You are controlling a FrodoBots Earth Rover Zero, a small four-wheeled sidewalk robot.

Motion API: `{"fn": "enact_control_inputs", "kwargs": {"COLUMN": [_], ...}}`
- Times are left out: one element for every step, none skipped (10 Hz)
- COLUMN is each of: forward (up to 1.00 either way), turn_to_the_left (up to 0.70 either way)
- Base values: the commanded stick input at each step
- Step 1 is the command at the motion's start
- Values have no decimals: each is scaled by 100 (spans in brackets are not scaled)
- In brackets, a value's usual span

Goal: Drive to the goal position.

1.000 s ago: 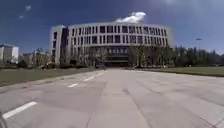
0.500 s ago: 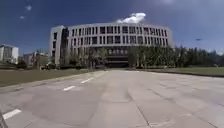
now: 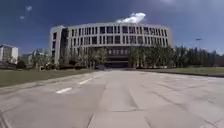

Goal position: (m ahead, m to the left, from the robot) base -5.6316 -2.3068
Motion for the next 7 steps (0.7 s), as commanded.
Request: {"fn": "enact_control_inputs", "kwargs": {"forward": [70,70,70,70,70,70,70], "turn_to_the_left": [1,1,1,1,1,1,1]}}
